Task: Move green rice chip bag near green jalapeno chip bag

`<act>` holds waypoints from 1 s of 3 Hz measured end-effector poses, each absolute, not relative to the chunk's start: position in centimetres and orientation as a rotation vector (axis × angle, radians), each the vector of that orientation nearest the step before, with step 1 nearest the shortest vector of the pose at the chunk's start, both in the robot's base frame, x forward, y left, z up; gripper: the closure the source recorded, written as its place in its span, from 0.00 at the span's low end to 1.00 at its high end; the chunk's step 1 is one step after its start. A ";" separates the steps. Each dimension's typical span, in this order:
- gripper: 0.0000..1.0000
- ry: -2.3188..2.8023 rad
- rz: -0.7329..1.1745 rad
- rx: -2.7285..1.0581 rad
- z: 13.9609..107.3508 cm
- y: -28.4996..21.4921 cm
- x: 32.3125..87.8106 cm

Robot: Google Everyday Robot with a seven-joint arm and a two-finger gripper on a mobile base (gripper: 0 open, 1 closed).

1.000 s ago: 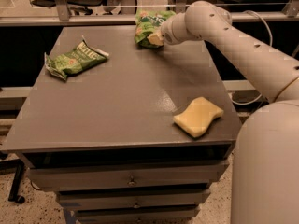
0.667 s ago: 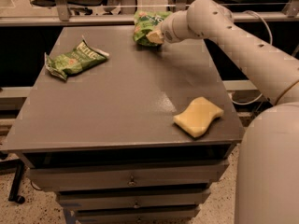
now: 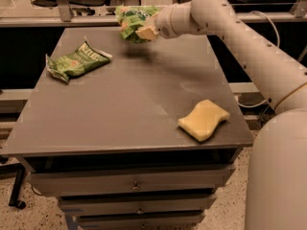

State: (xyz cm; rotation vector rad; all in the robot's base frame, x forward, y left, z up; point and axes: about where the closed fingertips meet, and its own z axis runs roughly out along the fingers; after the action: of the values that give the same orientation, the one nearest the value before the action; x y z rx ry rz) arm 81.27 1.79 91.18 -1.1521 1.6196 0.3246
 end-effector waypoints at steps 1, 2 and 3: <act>1.00 1.529 0.392 -1.291 91.0 5.6 78.6; 1.00 1.462 0.436 -1.398 90.1 8.2 76.1; 1.00 1.415 0.474 -1.486 88.9 10.1 74.0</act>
Offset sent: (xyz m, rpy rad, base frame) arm -0.0854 0.0902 -0.0199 -0.0813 -0.0482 0.3955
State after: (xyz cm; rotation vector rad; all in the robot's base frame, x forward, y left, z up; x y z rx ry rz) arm 74.01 10.14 88.94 -1.4856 1.4151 0.4740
